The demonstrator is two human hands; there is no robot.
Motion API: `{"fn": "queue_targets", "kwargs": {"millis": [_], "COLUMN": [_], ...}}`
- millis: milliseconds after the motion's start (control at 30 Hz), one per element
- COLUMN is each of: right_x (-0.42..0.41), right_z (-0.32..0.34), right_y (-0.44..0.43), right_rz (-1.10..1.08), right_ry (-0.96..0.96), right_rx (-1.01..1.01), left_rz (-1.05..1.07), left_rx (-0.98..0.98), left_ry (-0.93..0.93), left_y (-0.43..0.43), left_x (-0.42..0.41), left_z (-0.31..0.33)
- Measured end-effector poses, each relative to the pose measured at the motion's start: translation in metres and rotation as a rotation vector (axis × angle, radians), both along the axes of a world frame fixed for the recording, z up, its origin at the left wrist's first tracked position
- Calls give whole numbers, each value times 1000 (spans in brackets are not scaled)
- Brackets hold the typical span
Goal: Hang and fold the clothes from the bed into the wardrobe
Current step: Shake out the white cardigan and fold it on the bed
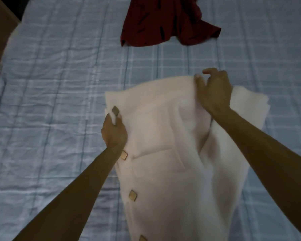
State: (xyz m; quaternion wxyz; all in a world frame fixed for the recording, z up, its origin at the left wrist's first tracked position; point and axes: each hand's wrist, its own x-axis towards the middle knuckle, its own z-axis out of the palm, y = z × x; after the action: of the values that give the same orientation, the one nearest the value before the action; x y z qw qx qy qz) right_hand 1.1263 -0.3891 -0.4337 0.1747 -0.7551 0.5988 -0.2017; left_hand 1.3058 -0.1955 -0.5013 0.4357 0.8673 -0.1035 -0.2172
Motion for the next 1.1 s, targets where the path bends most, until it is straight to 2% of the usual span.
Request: {"fn": "queue_targets", "kwargs": {"millis": [100,133,200,267,367,433,500,533,600,667,733,800,900,1000,1100], "right_x": [14,17,13,0,-5,0,-7,-14,-32,-43,-43,-38,-35,-45,-83], "right_z": [-26,-35,-59,-86,-103,-99,-95,-96,-99,-105,-110,-112,-102,-78,-62], "right_y": [42,59,87,101,107,109,112,113,115,118,119,119,121,123,121], "right_rz": [243,387,565,530,448,452,481,506,542,512,478,473,481,407,68], "right_ry": [27,66,268,460,564,524,446,441,505,554,570,589,550,379,170], "right_rx": [4,82,295,397,396,388,277,207,186,252,256,230,297,144,-47], "left_rz": [33,12,-12,-16,-35,-98,-326,-478,-726,-843,-874,-879,-897,-910,-1055], "left_rx": [154,194,236,254,232,191,129,111,179,342,461,497,552,413,241], "left_ry": [-6,-11,-29,-49,-96,-330,-569,-601,-565,-518,-539,-562,-526,-533,-522], "left_y": [12,16,21,22,23,27,30,30,27,24,22,19,17,15,24], "left_x": [8,11,20,23,17,7,-14,-27,-49,-61,-61,-60,-63,-85,-124], "left_z": [-14,-19,-29,-35,-37,-33,-29,-27,-36,-55,-72,-79,-66,-37,-17]}}
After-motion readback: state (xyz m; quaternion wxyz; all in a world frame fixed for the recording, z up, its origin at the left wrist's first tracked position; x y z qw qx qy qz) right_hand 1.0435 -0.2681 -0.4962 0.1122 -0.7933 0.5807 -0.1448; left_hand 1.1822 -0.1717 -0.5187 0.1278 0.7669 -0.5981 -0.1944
